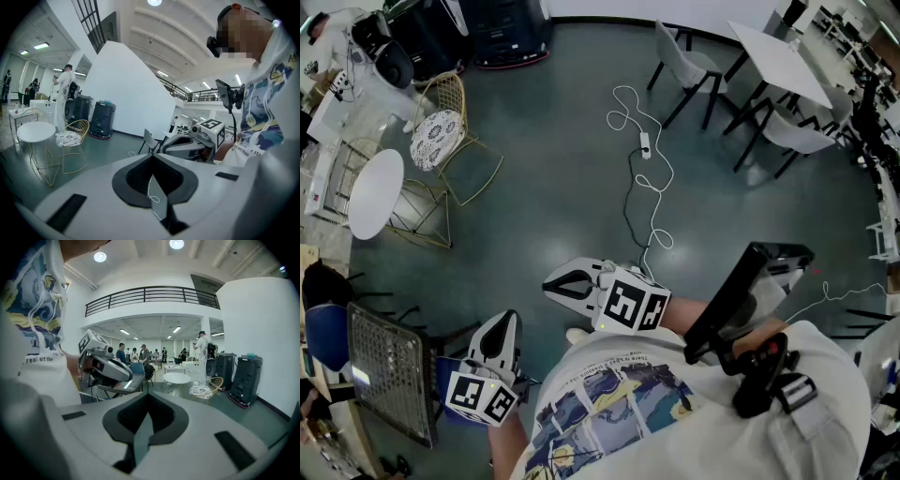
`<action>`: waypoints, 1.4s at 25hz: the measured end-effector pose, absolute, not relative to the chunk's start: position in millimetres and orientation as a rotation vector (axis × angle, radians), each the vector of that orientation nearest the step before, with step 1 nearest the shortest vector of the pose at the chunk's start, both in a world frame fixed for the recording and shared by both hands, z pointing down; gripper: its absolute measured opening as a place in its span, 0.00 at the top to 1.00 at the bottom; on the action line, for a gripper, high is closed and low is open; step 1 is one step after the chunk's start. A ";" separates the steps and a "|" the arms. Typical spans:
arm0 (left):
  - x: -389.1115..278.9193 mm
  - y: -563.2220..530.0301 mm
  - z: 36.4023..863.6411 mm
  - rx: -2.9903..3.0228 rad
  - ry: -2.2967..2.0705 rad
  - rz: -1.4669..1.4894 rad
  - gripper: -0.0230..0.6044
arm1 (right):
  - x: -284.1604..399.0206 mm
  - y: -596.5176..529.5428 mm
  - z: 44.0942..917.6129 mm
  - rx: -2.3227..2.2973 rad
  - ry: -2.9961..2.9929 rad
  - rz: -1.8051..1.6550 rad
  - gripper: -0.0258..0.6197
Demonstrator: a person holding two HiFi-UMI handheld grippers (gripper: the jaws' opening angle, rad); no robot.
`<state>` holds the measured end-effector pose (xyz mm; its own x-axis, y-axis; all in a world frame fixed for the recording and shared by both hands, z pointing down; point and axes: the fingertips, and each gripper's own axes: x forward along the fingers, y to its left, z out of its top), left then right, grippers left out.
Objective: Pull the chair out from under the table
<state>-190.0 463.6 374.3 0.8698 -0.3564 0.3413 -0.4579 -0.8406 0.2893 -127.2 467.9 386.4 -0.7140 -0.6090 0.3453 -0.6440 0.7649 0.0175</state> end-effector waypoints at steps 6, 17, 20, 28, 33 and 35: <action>-149.0 452.4 378.0 2.707 -0.699 0.484 0.95 | -81.0 465.1 392.8 0.939 -2.625 0.163 0.94; -73.8 392.9 397.8 2.658 -0.881 0.517 0.95 | 19.6 412.0 420.4 0.959 -2.691 0.264 0.93; -79.7 355.5 400.7 2.650 -0.893 0.522 0.95 | 19.5 373.2 427.2 0.964 -2.680 0.298 0.88; -98.0 221.1 412.1 2.675 -0.828 0.516 0.95 | 5.8 236.3 436.7 1.045 -2.629 0.276 0.85; -116.9 107.4 398.8 2.710 -0.740 0.475 0.95 | -18.2 123.7 427.9 1.087 -2.592 0.317 0.85; -125.9 67.0 394.9 2.719 -0.713 0.460 0.95 | -27.2 79.2 427.6 1.105 -2.581 0.334 0.85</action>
